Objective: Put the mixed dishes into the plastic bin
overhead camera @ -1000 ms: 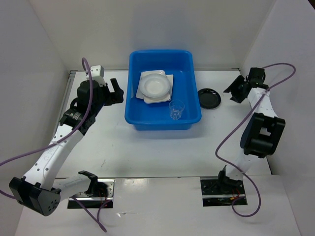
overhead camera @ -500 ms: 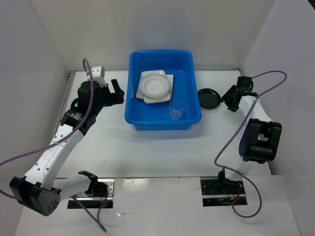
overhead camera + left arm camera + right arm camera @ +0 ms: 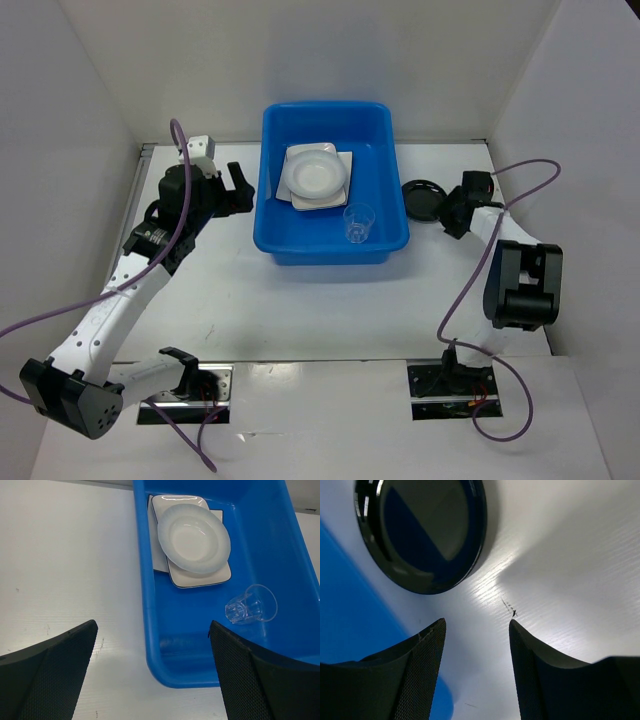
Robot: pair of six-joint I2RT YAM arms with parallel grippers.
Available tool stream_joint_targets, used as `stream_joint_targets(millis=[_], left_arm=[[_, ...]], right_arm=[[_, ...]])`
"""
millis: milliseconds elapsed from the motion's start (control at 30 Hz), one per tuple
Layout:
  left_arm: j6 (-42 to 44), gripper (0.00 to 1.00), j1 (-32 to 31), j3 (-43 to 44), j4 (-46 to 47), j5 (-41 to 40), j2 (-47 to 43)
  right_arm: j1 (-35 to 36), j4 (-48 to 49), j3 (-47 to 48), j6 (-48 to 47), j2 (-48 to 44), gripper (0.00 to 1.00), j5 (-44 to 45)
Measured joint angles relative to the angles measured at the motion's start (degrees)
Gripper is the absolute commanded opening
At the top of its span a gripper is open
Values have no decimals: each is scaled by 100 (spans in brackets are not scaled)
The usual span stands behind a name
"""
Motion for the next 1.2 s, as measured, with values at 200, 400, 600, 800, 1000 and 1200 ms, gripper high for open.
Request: stream_joint_targets(millis=[200,400,600,800,1000,1200], left_arm=[[0,100,0,0,-2,15,0],[0,100,0,0,-2,17,0],[0,100,0,0,-7,17,0],[0,100,0,0,-7,15,0],[0,100,0,0,-7,15,0],[0,100,0,0,-7,15,0]], right_arm=[[-273,420,-127,197,341,59,-614],[-525,1008,-133,302,581,59,-1145],[-575,1272,-140,479,1038,59,-1384],[-608,1440,-144,638,1193,57,-1416],[-693,1578,-144,828,1307,47,-1394],[-723,1757,-144,1001,1416,31,-1351]])
